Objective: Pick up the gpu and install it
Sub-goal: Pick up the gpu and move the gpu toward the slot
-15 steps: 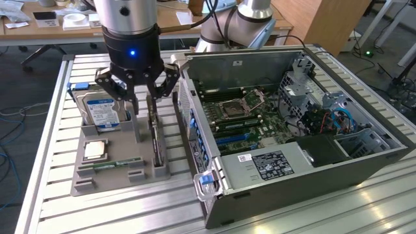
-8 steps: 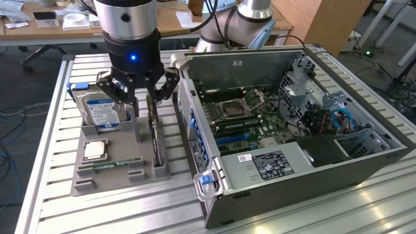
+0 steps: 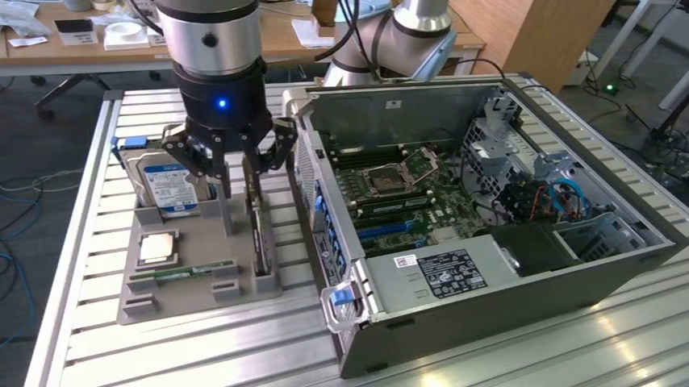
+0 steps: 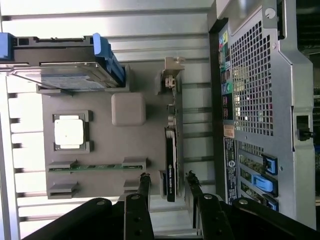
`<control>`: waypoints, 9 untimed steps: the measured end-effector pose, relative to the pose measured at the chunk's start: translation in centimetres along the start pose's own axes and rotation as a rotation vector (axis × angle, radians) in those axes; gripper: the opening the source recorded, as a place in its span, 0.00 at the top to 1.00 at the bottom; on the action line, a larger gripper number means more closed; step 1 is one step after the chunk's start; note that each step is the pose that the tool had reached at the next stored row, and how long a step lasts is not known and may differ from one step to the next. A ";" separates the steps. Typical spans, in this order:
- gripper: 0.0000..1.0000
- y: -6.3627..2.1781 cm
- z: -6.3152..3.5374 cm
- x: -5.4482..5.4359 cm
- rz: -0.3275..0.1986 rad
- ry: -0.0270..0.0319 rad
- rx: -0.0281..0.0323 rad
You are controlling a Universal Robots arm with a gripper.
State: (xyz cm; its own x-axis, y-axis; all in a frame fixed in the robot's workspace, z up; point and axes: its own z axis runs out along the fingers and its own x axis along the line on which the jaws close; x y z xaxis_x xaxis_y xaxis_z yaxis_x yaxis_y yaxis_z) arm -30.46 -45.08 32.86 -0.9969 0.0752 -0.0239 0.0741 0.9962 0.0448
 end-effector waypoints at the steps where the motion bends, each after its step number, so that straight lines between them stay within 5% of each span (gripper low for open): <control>1: 0.58 -0.01 0.18 0.0 0.000 0.0000 0.0001; 9: 0.58 -0.07 1.57 0.0 0.000 -0.0003 0.0000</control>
State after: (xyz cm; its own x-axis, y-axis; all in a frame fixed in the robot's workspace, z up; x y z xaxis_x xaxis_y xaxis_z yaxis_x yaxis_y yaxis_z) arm -30.46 -45.08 31.29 -0.9969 0.0752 -0.0242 0.0741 0.9962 0.0448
